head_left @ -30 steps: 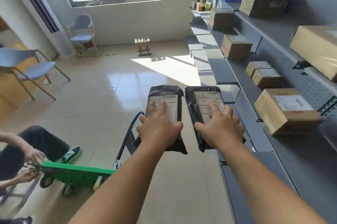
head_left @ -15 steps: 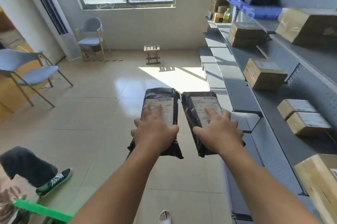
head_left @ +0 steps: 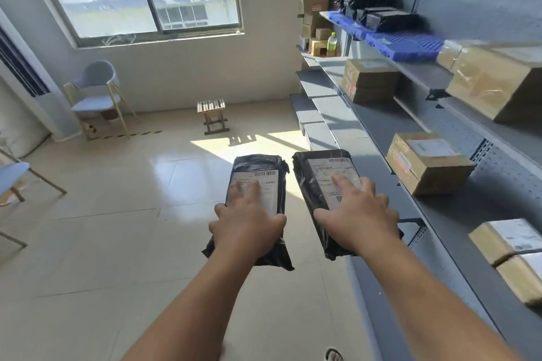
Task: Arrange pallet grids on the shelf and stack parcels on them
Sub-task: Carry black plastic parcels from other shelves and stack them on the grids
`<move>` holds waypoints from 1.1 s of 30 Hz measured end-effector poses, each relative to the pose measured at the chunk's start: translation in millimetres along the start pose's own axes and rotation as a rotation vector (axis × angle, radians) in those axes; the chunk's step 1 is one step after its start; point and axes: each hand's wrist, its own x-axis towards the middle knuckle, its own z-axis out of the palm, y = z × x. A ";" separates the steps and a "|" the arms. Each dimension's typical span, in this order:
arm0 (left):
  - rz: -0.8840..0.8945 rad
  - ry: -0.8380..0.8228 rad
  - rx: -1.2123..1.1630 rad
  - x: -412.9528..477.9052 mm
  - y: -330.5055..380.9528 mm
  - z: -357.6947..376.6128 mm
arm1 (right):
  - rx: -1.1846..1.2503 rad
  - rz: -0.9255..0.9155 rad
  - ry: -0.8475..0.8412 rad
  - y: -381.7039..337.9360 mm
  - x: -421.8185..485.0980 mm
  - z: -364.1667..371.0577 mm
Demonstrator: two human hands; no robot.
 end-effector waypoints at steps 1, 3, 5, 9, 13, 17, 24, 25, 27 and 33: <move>-0.003 0.003 -0.004 20.4 8.2 1.4 | 0.000 -0.001 0.002 -0.8 22.4 -1.9; -0.010 0.022 -0.016 59.9 26.6 2.6 | -0.001 -0.015 0.015 -3.3 68.1 -6.6; -0.013 0.039 -0.017 98.1 47.8 0.2 | 0.014 -0.042 0.025 -7.1 115.0 -16.5; -0.055 0.058 -0.013 166.3 84.6 -7.2 | 0.006 -0.093 0.013 -16.9 198.5 -38.4; -0.109 0.083 -0.033 230.0 105.0 -10.8 | 0.004 -0.126 -0.009 -33.6 273.7 -47.1; -0.140 0.088 -0.026 288.9 114.1 -13.7 | 0.005 -0.154 -0.046 -55.1 334.5 -42.9; -0.103 0.093 -0.056 426.8 115.4 -27.4 | -0.016 -0.145 -0.006 -109.5 455.2 -33.1; -0.092 0.093 -0.061 449.8 115.4 -31.0 | -0.020 -0.140 0.006 -119.3 473.5 -32.0; -0.067 0.084 -0.069 494.8 115.6 -40.8 | -0.023 -0.120 0.018 -140.5 509.3 -32.7; 0.042 0.045 -0.077 611.8 126.7 -62.5 | -0.023 -0.010 0.086 -182.9 599.6 -40.3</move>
